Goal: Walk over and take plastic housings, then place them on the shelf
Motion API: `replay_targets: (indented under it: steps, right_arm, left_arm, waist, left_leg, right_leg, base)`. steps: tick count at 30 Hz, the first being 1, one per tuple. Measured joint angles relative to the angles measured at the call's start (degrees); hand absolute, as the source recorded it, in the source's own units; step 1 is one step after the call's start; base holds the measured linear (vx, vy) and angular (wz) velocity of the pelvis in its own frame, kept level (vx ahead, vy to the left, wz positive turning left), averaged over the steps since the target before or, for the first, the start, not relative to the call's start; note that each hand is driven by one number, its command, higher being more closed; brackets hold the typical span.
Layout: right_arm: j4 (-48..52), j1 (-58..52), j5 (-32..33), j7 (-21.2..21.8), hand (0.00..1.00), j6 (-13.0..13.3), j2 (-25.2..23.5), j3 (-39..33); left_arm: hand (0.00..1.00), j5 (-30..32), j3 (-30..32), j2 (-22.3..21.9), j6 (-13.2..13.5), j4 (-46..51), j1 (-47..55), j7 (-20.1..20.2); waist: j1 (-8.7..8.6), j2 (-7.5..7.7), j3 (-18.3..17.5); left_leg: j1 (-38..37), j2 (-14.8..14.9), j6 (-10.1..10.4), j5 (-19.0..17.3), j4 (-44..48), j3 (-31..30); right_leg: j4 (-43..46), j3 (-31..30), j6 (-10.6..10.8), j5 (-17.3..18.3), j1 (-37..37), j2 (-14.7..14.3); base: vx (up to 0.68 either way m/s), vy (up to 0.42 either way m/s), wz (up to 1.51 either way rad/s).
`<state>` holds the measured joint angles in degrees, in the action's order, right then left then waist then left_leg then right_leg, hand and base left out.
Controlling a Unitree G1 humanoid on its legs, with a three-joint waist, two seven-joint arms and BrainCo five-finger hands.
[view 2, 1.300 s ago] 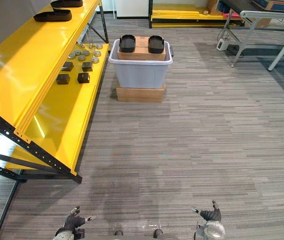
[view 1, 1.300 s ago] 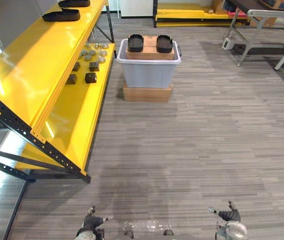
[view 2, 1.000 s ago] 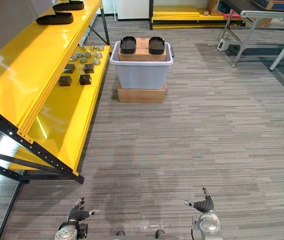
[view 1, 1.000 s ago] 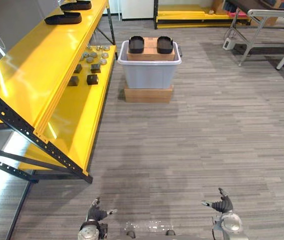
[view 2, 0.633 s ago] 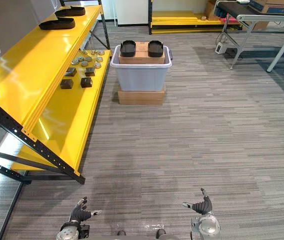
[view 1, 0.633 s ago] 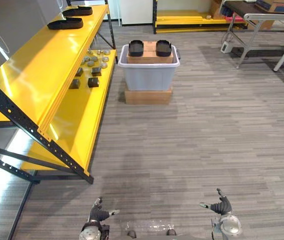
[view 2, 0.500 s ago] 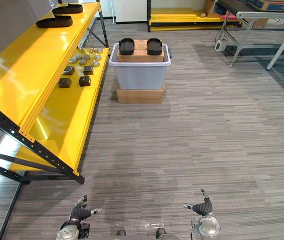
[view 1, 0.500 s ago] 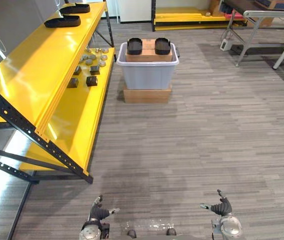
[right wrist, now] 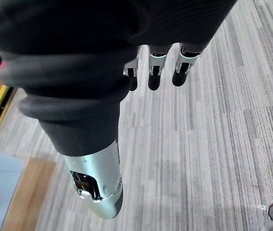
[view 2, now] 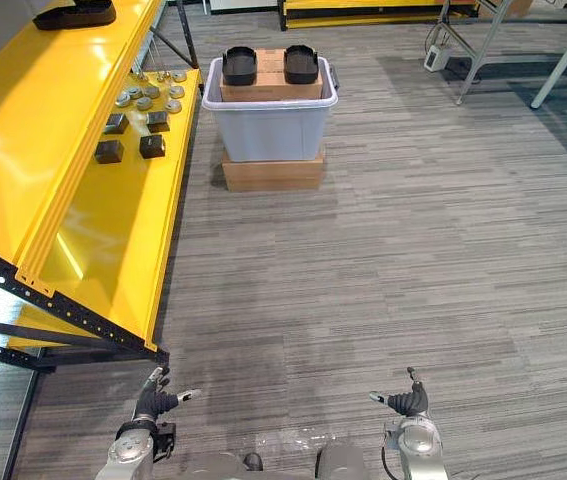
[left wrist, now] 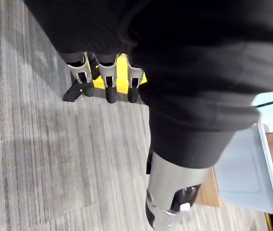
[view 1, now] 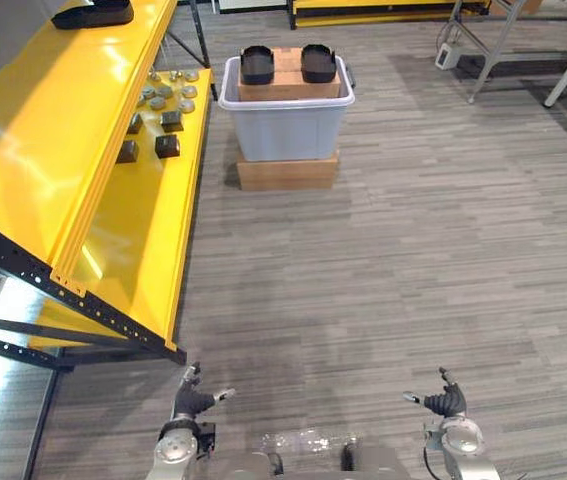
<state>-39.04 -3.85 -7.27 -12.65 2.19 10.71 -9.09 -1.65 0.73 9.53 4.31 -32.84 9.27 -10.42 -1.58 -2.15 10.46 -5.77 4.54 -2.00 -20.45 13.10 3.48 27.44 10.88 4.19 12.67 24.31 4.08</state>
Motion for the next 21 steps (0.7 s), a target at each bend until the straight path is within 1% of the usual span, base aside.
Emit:
replay_targets:
  steps: [1,2,3,4,5,6,7,8,9,10,11,12,13,14,15,16,17,18,19,20,21]
  right_arm:
    - [0.1,0.3,0.0,-0.1,0.0,0.0,0.6,0.0]
    - [0.1,0.1,0.0,-0.2,0.0,-0.1,0.9,0.0]
    - [0.1,-0.2,0.0,-0.6,0.0,-0.2,1.0,0.0]
    - [0.1,-0.2,0.0,-1.0,0.0,-0.4,1.6,-0.6]
    - [0.4,0.5,0.0,-1.0,0.0,-0.5,1.4,-1.3]
    - [1.4,1.0,0.0,-1.0,0.0,-0.5,0.9,-1.9]
    - [2.3,1.1,0.0,-0.9,0.0,-0.5,0.5,-1.6]
    - [2.3,1.1,0.1,-0.8,0.0,-0.5,0.4,-1.5]
    - [2.3,0.9,0.2,-0.8,0.0,-0.4,0.3,-1.1]
    - [2.5,0.8,1.0,-0.8,0.0,0.0,0.1,-0.5]
    - [2.5,0.8,1.5,-0.9,0.0,0.3,-0.4,0.0]
    - [2.6,0.7,2.4,-0.9,0.0,0.4,-0.8,0.2]
    - [2.7,0.7,2.8,-1.0,0.0,0.4,-1.4,0.1]
    - [2.7,0.8,2.9,-1.0,0.0,0.4,-1.5,0.1]
    - [2.6,0.8,3.3,-1.0,0.0,0.3,-1.4,0.0]
    - [2.6,1.1,3.4,-1.0,0.0,0.2,-1.3,-0.1]
    - [2.0,1.3,3.5,-1.0,0.0,0.0,-1.4,-0.1]
    - [1.5,1.2,3.6,-1.0,0.0,0.0,-1.4,-0.1]
    - [0.8,1.1,3.9,-1.0,0.0,0.0,-1.4,-0.8]
    - [-0.6,1.4,3.9,-1.1,0.0,-0.1,-1.2,-1.9]
    - [-1.1,1.4,3.9,-1.1,0.0,-0.2,-1.1,-2.0]
  left_arm:
    - [0.0,0.0,0.0,-0.1,0.0,-0.3,-1.0,-0.1]
    - [0.0,0.0,0.0,-0.3,0.0,-0.4,-1.4,-0.2]
    - [0.0,0.0,0.2,-0.2,0.0,-0.4,-1.8,-0.8]
    - [0.0,0.1,0.2,-1.6,0.0,-1.4,-2.3,-1.0]
    - [0.0,0.1,0.2,-1.9,0.0,-1.4,-2.7,-0.9]
    - [0.0,0.1,0.2,-2.2,-0.1,-1.5,-3.4,-0.9]
    - [0.0,0.1,0.9,-2.7,0.0,-1.6,-3.3,-0.9]
    - [0.0,0.1,1.4,-3.0,-0.1,-1.6,-3.1,-0.9]
    - [0.0,0.1,2.0,-3.4,-0.1,-1.6,-2.6,-0.9]
    - [0.0,0.1,2.1,-3.6,0.0,-1.5,-2.0,-0.8]
    - [0.0,0.1,2.1,-3.7,0.0,-1.5,-1.7,-0.7]
    - [0.0,0.1,2.1,-3.9,0.0,-1.5,-1.3,-0.7]
    - [0.0,0.1,2.1,-4.2,-0.1,-1.5,-0.7,-0.7]
    - [0.0,0.1,2.0,-4.4,-0.1,-1.4,-0.5,-0.7]
    - [0.0,0.0,2.0,-4.8,-0.1,-1.4,-0.3,-0.7]
    - [0.0,0.0,2.0,-4.9,-0.1,-1.5,-0.2,-0.7]
    - [0.0,0.1,2.0,-4.9,-0.2,-1.5,-0.2,-0.6]
    - [0.0,0.1,2.1,-5.0,-0.3,-1.5,0.1,-0.6]
    - [0.0,0.1,2.1,-5.2,-0.3,-1.5,0.7,-0.6]
    - [0.0,0.1,2.1,-5.5,-0.3,-1.5,1.7,-0.6]
    - [0.0,0.1,2.1,-5.4,-0.3,-1.7,2.0,-0.6]
  waist:
    - [-0.88,-0.5,0.6]
    - [-1.08,-0.27,0.7]
    - [-1.23,0.7,1.0]
    - [-1.64,-0.58,0.9]
    - [-1.48,-1.68,1.1]
    - [-1.78,-1.78,1.2]
    - [-2.01,-1.93,1.3]
    - [-2.07,-2.01,1.4]
    - [-2.0,-2.02,1.5]
    - [-1.03,-1.84,1.8]
    - [-0.27,-1.66,2.1]
    - [0.39,-1.31,2.4]
    - [1.21,-0.78,2.7]
    - [1.6,-0.56,2.9]
    - [2.51,-0.85,3.1]
    - [2.78,-0.89,3.4]
    - [3.03,-0.83,4.4]
    - [3.35,-0.59,4.6]
    - [4.02,-0.64,4.6]
    - [4.59,-1.77,4.2]
    - [5.12,-2.03,4.0]
  left_leg:
    - [-2.6,1.3,1.1,0.4,-2.7,-0.9]
    - [-3.7,1.5,1.9,0.6,-3.5,-1.3]
    - [-6.0,1.5,3.5,0.3,-4.3,-2.0]
    - [-7.3,3.6,5.3,-0.6,-3.8,-3.0]
    - [-6.3,4.9,6.7,0.2,-2.3,-3.4]
    - [-5.0,5.0,9.0,2.2,0.5,-3.9]
    - [-2.7,5.2,8.4,7.5,9.4,-4.2]
    - [-1.1,5.5,7.5,10.8,15.0,-4.3]
    - [2.0,6.3,6.2,18.8,24.2,-4.6]
    - [6.4,8.5,5.6,18.6,37.8,-4.1]
    - [11.3,10.8,4.0,16.4,48.4,-1.8]
    - [14.6,12.1,3.1,14.6,53.1,-0.2]
    - [18.6,12.3,2.6,12.6,54.8,1.7]
    - [20.9,11.9,2.9,11.6,54.1,2.5]
    - [24.9,10.2,3.3,9.8,50.0,3.4]
    - [26.7,9.2,3.1,9.0,47.1,3.5]
    - [29.2,5.3,2.8,8.5,36.2,3.3]
    - [29.4,3.1,3.4,8.9,29.7,2.9]
    - [29.3,0.9,5.1,10.5,19.3,2.7]
    - [28.6,-1.3,6.5,14.5,3.7,1.6]
    - [28.7,-1.7,6.1,18.8,1.6,1.1]
  right_leg:
    - [-7.1,-0.1,-0.6,-4.6,1.4,-1.5]
    - [-10.5,-0.3,-1.0,-7.3,2.0,-2.0]
    - [-15.7,-1.2,-1.3,-14.0,2.1,-2.0]
    - [-12.7,-0.9,-5.6,-19.7,2.1,-3.1]
    - [-9.9,-0.1,-6.7,-17.8,2.9,-3.4]
    - [-5.6,0.5,-7.1,-14.5,4.2,-3.0]
    - [-3.2,1.3,-8.0,-9.9,1.7,-3.1]
    - [-3.7,1.7,-8.2,-8.5,-0.6,-3.5]
    - [-5.7,2.0,-8.7,-7.3,-5.1,-4.2]
    - [-9.0,1.9,-9.3,-6.7,-10.9,-5.4]
    - [-12.2,1.3,-9.9,-6.3,-16.5,-6.7]
    - [-15.0,0.8,-10.1,-6.2,-20.7,-7.2]
    - [-18.5,-0.2,-10.3,-6.0,-25.0,-7.4]
    - [-20.2,-0.5,-10.3,-5.8,-26.9,-7.4]
    - [-22.8,-1.6,-9.9,-5.2,-29.6,-7.4]
    - [-23.5,-2.0,-9.7,-4.6,-30.7,-7.3]
    - [-23.8,-2.5,-9.1,-2.7,-33.4,-6.5]
    - [-23.8,-2.9,-8.7,-1.8,-34.4,-5.8]
    - [-23.9,-3.6,-8.2,-0.6,-35.5,-5.1]
    - [-25.2,-5.0,-6.8,1.2,-37.8,-5.3]
    - [-25.6,-5.8,-6.4,2.0,-38.8,-5.4]
  base:
    - [0.55,-0.094,0.5]
    - [0.61,-0.148,0.52]
    - [0.64,-0.19,0.46]
    - [0.62,-0.186,0.37]
    - [0.59,-0.211,0.31]
    - [0.71,-0.289,0.26]
    - [0.62,-0.262,0.32]
    - [0.66,-0.283,0.28]
    - [0.52,-0.216,0.15]
    - [0.75,-0.3,-0.02]
    - [0.69,-0.256,-0.14]
    - [0.63,-0.216,-0.25]
    - [0.5,-0.152,-0.19]
    - [0.47,-0.094,-0.27]
    - [0.36,-0.038,-0.2]
    - [0.54,0.022,-0.21]
    - [0.45,0.059,-0.16]
    - [0.46,0.085,-0.25]
    - [0.49,0.142,-0.42]
    - [0.51,0.164,-0.48]
    - [0.62,0.207,-0.73]
